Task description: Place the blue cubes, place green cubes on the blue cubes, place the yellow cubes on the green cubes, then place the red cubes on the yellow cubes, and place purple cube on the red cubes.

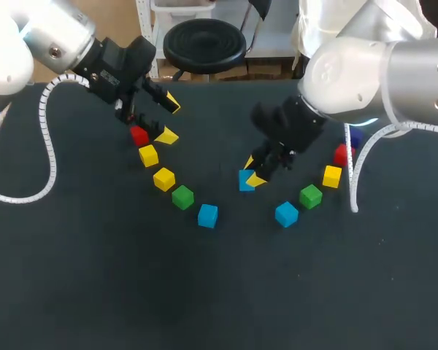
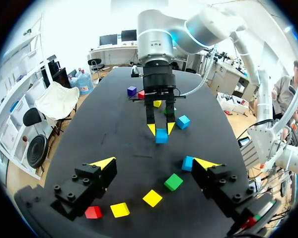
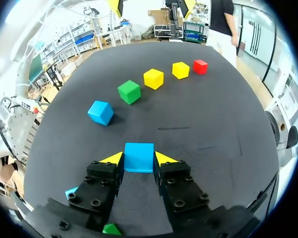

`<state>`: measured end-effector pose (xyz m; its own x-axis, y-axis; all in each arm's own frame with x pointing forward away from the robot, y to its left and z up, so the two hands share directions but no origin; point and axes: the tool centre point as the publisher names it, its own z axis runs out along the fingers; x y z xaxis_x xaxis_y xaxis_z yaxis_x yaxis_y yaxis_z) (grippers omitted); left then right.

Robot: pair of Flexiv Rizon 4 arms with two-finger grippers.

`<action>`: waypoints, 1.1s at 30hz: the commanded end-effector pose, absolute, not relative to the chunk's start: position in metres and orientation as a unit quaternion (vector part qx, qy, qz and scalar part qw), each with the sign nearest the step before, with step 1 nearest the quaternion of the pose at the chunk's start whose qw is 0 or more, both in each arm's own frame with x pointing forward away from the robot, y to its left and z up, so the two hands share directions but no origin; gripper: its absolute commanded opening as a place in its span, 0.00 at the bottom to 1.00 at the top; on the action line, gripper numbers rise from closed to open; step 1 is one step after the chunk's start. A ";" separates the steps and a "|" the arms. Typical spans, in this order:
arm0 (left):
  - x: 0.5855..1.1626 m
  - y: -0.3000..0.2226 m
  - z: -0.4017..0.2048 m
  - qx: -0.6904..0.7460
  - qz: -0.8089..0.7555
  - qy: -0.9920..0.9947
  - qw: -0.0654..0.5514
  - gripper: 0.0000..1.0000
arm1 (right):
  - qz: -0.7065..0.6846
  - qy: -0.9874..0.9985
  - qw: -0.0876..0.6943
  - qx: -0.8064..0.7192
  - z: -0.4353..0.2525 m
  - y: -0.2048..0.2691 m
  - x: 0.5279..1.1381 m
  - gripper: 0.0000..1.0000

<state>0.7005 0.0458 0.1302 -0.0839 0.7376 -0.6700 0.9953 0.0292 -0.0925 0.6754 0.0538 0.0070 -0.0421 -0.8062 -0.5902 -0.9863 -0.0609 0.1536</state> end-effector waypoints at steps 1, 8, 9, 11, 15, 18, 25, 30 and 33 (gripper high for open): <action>0.701 0.045 0.130 0.637 -0.281 0.680 0.228 1.00 | 0.279 0.670 0.163 -0.668 0.008 0.054 0.675 0.00; 0.701 0.045 0.130 0.637 -0.281 0.680 0.228 1.00 | 0.279 0.670 0.164 -0.668 0.008 0.055 0.675 0.00; 0.701 0.045 0.130 0.637 -0.281 0.680 0.228 1.00 | 0.279 0.670 0.163 -0.668 0.007 0.055 0.675 0.00; 0.701 0.045 0.130 0.637 -0.281 0.680 0.228 1.00 | 0.280 0.671 0.162 -0.668 0.006 0.055 0.674 0.00; 0.701 0.045 0.130 0.637 -0.281 0.680 0.228 1.00 | 0.279 0.672 0.160 -0.667 0.004 0.055 0.674 0.00; 0.701 0.045 0.130 0.637 -0.281 0.680 0.228 1.00 | 0.279 0.673 0.158 -0.667 0.002 0.055 0.674 0.00; 0.701 0.045 0.130 0.637 -0.281 0.680 0.228 1.00 | 0.278 0.671 0.159 -0.669 0.003 0.055 0.679 0.00; 0.701 0.045 0.130 0.637 -0.281 0.680 0.228 1.00 | 0.272 0.671 0.161 -0.671 0.005 0.054 0.685 0.00; 0.701 0.045 0.130 0.637 -0.281 0.680 0.228 1.00 | 0.269 0.671 0.161 -0.672 0.005 0.053 0.689 0.00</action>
